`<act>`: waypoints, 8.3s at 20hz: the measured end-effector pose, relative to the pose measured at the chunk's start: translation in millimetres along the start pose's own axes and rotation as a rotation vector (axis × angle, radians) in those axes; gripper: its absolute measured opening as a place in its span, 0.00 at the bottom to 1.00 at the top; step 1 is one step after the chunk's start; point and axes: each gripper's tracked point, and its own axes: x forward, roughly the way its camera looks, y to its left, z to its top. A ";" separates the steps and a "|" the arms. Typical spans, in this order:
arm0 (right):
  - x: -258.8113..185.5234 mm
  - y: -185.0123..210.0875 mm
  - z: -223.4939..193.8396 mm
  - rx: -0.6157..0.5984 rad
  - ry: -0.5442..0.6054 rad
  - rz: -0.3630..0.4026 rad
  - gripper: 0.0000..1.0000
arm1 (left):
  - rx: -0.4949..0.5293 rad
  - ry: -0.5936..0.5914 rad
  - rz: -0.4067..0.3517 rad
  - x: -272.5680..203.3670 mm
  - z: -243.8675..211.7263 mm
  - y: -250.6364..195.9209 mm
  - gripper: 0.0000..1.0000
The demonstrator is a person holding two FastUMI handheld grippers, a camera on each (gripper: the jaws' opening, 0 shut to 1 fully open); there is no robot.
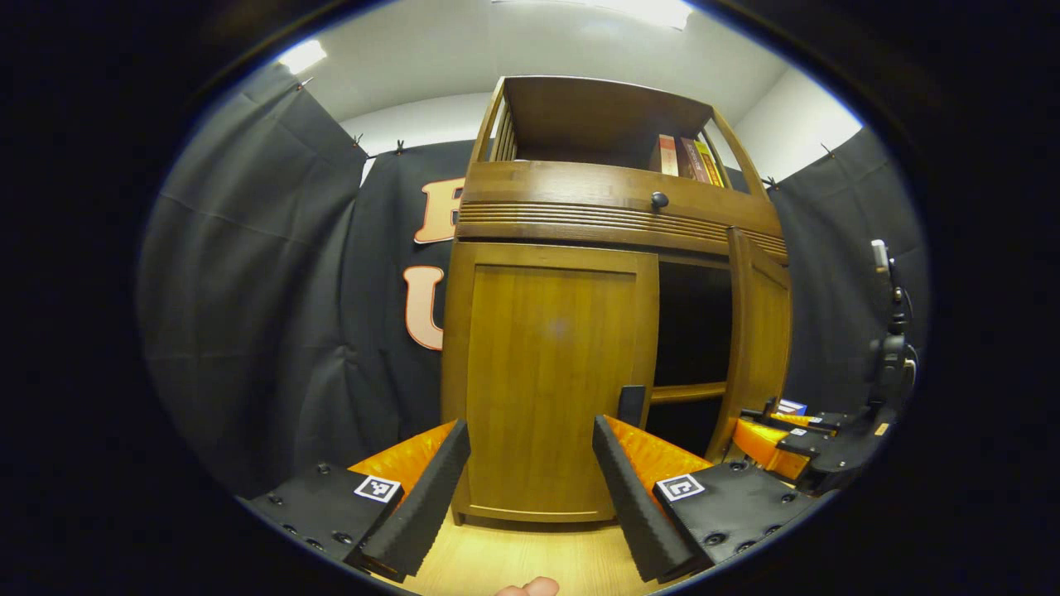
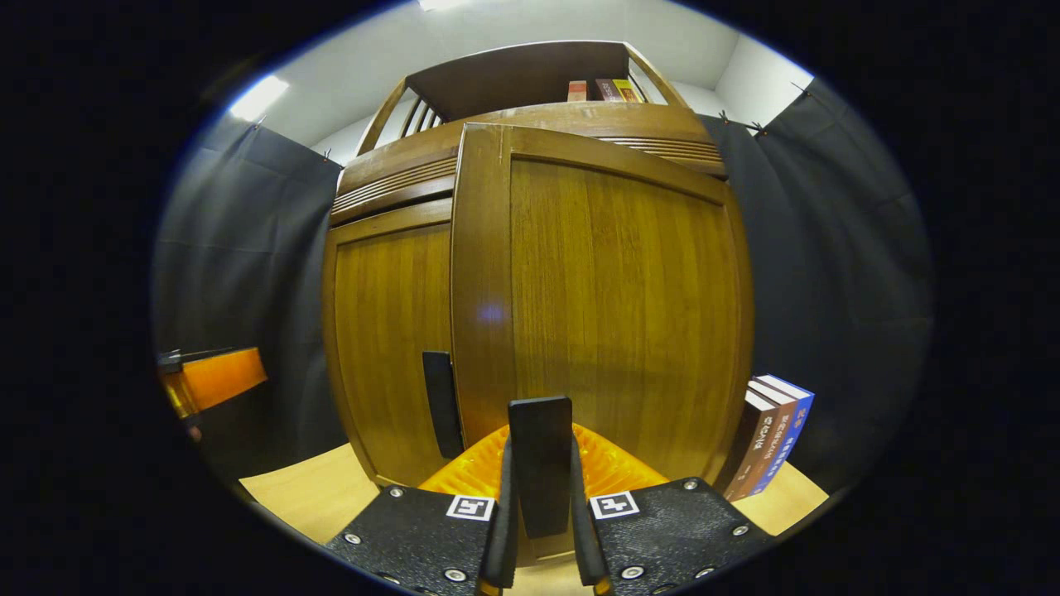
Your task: Open the right door of the double-door shoe cabinet with the right hand, and open the left door with the left hand.
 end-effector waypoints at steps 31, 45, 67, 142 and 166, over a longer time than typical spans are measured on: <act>-124.3 -169.1 11.9 -0.018 0.045 -0.233 0.07 | -0.054 0.021 -0.093 8.4 -10.1 -82.6 0.97; -129.3 -205.5 13.4 -0.015 0.061 -0.087 0.06 | -0.001 0.021 -0.057 4.8 -9.0 -70.4 0.94; -161.4 -234.9 -0.6 0.084 0.033 -0.084 0.06 | -0.002 0.029 -0.044 4.6 -15.2 -65.0 0.95; -107.9 -117.0 48.6 0.065 0.012 -0.110 0.92 | 0.021 0.094 -0.141 177.5 -55.9 -109.6 0.43; -97.8 -89.0 38.4 -0.002 0.036 -0.064 0.92 | 0.100 0.091 -0.147 81.2 -40.5 -80.1 0.39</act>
